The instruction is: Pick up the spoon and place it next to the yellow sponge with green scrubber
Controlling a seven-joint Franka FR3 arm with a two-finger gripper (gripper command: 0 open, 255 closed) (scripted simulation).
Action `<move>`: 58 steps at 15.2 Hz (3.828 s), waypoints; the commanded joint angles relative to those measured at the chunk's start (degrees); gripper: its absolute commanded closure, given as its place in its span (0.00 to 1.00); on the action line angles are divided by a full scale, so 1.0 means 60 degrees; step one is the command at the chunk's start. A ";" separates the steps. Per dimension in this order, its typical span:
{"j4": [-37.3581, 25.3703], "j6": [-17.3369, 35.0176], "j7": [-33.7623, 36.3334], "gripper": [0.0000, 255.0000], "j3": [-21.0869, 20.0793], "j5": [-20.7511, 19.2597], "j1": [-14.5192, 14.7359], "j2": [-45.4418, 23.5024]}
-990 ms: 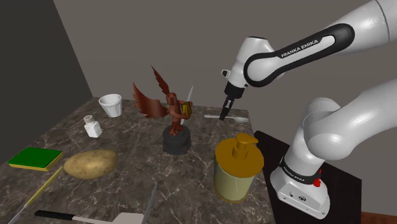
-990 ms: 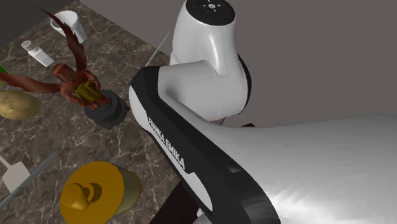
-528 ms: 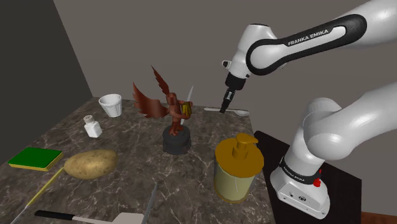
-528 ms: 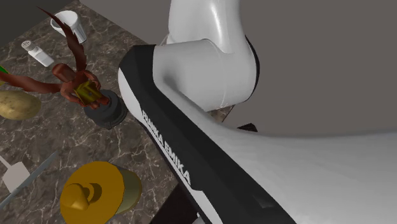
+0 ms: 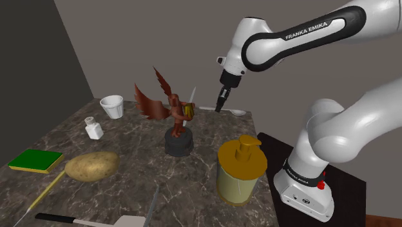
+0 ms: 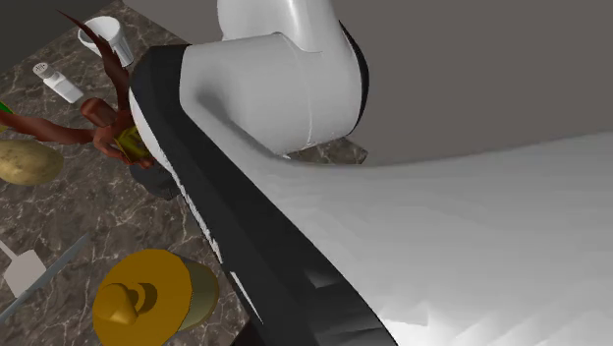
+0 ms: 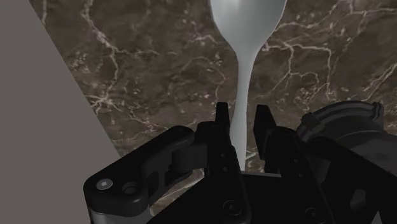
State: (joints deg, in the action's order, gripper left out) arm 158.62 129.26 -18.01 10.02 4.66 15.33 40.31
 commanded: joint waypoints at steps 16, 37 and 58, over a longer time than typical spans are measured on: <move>-0.4601 0.1217 0.2557 1.00 -0.1864 0.0764 0.1542 -0.5486; -1.5186 -0.1562 0.5271 1.00 -0.2406 -0.0603 0.2998 -1.3096; -1.4072 0.0024 0.5198 1.00 -0.2396 -0.0595 0.2988 -1.3572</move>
State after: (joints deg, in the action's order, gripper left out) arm 74.19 129.39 13.18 -4.35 1.09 33.25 -41.11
